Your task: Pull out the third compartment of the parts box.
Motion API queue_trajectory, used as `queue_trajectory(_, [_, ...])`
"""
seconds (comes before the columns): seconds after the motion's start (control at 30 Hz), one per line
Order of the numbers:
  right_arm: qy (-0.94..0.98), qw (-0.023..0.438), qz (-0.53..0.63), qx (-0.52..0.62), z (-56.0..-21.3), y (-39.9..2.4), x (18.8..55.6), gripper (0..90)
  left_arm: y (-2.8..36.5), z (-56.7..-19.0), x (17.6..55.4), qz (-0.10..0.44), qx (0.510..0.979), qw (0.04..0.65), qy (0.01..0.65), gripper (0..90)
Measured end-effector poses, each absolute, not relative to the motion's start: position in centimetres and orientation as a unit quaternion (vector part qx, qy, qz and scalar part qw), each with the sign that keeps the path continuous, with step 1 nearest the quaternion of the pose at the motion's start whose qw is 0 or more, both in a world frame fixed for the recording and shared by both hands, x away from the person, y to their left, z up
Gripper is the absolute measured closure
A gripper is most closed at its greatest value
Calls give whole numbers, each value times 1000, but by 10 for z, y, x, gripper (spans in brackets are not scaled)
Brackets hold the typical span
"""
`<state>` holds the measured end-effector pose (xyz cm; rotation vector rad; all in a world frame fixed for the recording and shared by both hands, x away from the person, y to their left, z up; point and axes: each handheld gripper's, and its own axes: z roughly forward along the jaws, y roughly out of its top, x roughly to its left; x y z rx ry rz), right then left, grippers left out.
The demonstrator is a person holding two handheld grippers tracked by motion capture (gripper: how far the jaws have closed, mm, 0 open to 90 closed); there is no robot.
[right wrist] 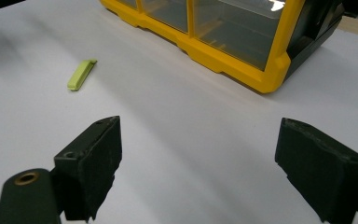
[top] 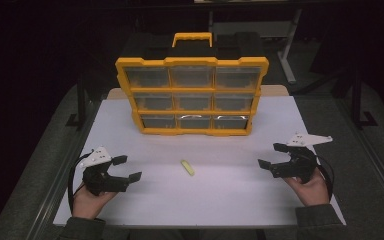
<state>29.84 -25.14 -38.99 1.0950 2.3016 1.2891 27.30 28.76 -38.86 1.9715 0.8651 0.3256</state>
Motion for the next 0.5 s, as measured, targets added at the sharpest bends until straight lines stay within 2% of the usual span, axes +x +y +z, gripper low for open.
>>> queue_trajectory(0.5, [797,137,445,384,-393,-257,299,139,285,-380,278,96,797,487,346,168])
